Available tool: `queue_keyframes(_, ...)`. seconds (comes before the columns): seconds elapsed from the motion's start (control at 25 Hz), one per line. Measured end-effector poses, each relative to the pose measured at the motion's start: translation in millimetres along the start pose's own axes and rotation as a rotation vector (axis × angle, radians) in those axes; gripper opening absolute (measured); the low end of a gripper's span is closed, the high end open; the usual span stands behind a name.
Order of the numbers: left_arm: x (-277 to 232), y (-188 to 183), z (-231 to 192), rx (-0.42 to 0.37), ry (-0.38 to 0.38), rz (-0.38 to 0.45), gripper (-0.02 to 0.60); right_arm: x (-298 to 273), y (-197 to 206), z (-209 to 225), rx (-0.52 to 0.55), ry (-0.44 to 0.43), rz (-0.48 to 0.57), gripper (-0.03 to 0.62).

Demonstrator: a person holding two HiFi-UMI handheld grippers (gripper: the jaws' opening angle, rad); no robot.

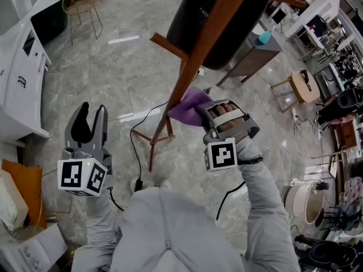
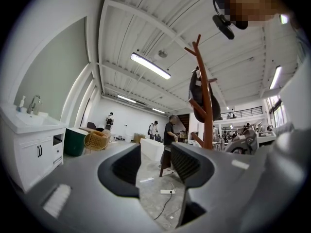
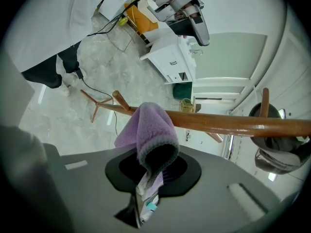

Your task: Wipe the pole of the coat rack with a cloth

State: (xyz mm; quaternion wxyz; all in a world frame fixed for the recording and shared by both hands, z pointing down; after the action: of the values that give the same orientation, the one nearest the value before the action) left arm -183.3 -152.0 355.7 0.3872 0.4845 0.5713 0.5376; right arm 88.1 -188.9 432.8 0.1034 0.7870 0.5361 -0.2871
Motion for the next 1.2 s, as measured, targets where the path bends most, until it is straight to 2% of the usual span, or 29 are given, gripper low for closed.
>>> queue_keyframes(0.32, -11, 2, 13, 0.0, 0.038, -0.007, 0.204, 14, 38, -1, -0.036, 0.016, -0.086, 0.043)
queue_keyframes(0.72, -22, 5, 26, 0.003, 0.087, -0.011, 0.204, 39, 78, 2, -0.126, 0.081, -0.188, 0.043)
queue_keyframes(1.0, -29, 5, 32, -0.002, 0.106, -0.013, 0.204, 64, 112, -3, -0.258, 0.145, -0.271, 0.043)
queue_keyframes(1.2, -29, 6, 31, -0.009, 0.107, -0.024, 0.204, 75, 129, -23, -0.423, 0.163, -0.292, 0.043)
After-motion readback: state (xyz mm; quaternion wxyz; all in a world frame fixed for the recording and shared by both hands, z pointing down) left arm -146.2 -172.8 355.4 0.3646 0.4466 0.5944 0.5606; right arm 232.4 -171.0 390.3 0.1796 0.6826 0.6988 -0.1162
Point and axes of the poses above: the fingertips, and each gripper's own axes: x backward along the fingers, z to its right, y out of its underside, the point moved 1 cm from there along x, backward along the fingers, and after that the axes turned 2 degrees about -x, right-handed, at the moved point
